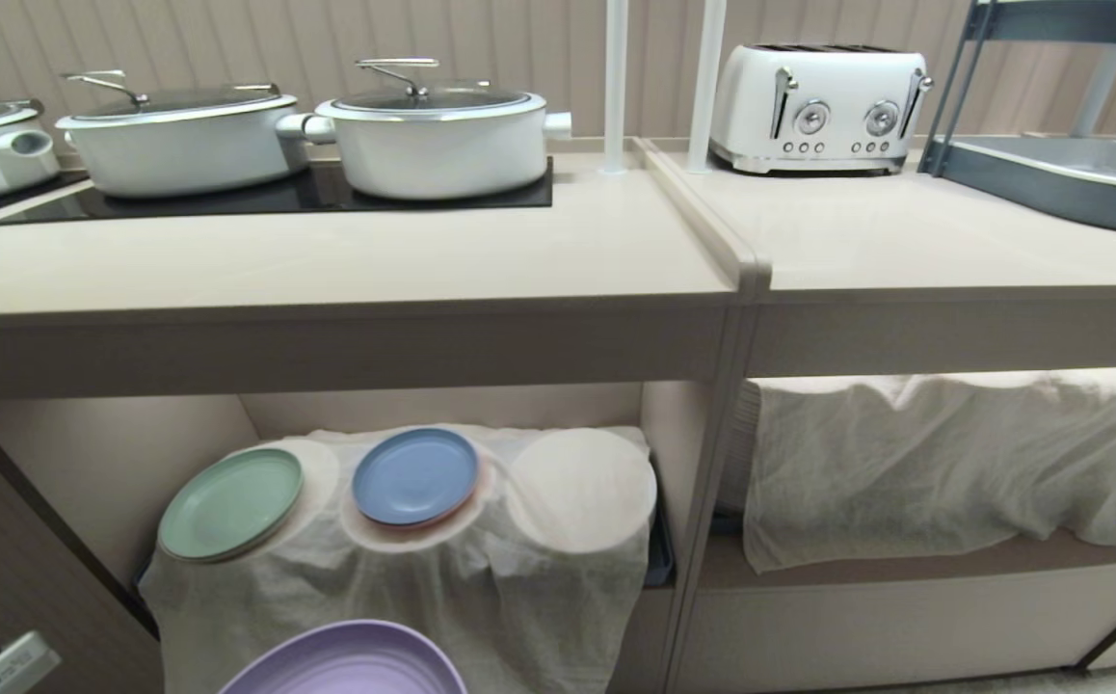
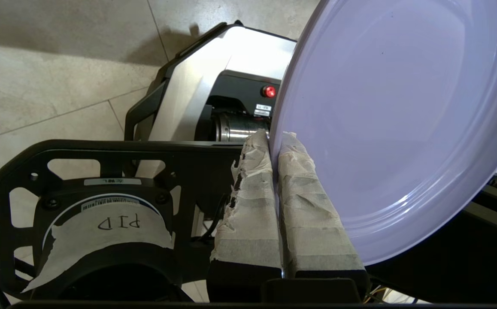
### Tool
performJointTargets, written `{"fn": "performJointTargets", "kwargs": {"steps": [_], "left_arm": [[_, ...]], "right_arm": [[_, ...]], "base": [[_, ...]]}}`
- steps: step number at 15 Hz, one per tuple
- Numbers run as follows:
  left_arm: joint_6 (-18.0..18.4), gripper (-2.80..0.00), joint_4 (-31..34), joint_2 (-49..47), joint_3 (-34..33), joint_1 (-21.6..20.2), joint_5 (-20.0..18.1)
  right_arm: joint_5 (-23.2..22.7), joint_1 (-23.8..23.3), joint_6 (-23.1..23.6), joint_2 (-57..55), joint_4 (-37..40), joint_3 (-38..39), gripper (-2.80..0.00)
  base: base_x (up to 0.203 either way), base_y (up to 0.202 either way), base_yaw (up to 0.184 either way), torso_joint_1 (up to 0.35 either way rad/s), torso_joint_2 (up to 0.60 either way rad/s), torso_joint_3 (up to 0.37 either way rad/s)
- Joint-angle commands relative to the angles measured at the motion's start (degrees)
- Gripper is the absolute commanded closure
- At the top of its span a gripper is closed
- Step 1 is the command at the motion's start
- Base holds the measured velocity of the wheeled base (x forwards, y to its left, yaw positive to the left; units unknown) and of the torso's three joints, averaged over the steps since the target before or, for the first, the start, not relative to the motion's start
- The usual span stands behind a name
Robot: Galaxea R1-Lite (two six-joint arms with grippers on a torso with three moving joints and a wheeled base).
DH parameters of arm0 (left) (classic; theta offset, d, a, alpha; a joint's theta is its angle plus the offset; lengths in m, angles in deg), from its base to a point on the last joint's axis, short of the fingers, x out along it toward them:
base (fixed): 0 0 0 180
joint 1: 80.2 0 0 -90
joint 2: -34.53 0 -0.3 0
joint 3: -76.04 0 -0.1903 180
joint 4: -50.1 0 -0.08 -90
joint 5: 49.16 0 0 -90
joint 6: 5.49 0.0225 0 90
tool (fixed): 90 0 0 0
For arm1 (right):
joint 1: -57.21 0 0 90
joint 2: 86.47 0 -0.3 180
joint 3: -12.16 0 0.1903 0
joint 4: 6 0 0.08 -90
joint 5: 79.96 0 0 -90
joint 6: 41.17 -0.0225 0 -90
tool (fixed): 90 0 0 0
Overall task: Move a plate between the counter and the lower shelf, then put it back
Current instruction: Put the plate in the cupboard
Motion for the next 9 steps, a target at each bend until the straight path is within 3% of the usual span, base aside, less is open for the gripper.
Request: {"fn": "performJointTargets", "kwargs": {"steps": [1, 9], "left_arm": [[-0.1, 0.0, 0.2, 0.0, 0.0, 0.0, -0.1], [-0.1, 0.0, 0.3, 0.7, -0.2, 0.0, -0.2]], "right_arm": [[0.0, 0.0, 0.0, -0.1, 0.0, 0.0, 0.0], [0.0, 0.0, 0.0, -0.1, 0.0, 0.0, 0.0]], "base": [[0.0, 0.0, 0.0, -0.202, 0.49, 0.286], [0.0, 0.0, 0.0, -0.164, 0.47, 0.291]]}}
